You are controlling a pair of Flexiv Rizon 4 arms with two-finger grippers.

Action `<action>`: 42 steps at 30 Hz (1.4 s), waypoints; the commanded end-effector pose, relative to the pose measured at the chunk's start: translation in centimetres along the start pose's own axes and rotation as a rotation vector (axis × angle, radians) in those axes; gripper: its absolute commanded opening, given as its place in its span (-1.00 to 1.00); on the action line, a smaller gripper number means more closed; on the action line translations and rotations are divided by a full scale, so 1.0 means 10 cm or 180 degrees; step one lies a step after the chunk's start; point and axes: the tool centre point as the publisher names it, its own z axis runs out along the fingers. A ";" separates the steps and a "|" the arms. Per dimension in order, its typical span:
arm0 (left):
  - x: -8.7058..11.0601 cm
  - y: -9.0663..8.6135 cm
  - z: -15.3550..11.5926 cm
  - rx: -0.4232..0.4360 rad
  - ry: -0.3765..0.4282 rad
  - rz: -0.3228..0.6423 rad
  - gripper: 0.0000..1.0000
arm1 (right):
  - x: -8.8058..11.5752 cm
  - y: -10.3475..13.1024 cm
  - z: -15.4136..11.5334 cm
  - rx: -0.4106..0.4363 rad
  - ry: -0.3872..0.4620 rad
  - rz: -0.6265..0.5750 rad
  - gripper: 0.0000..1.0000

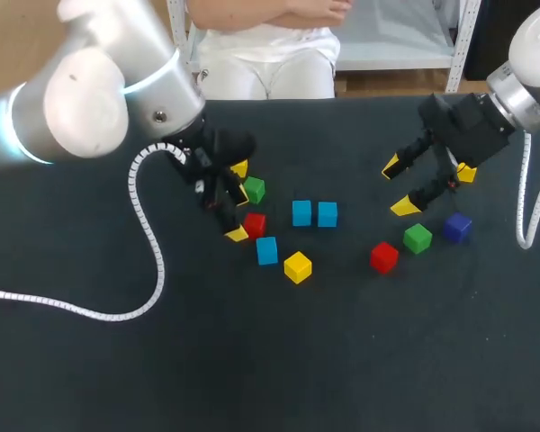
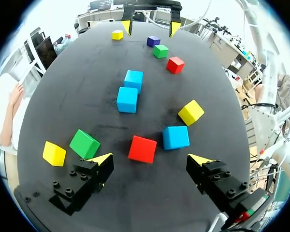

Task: Place the blue cubes, place green cubes on the blue cubes, place the yellow cubes on the green cubes, then place the red cubes on the yellow cubes, and place purple cube on the red cubes.

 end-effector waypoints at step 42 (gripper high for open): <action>0.01 0.16 0.26 0.0162 0.0006 0.0120 -1.00 | 0.00 0.01 0.00 0.0008 -0.0006 -0.0003 1.00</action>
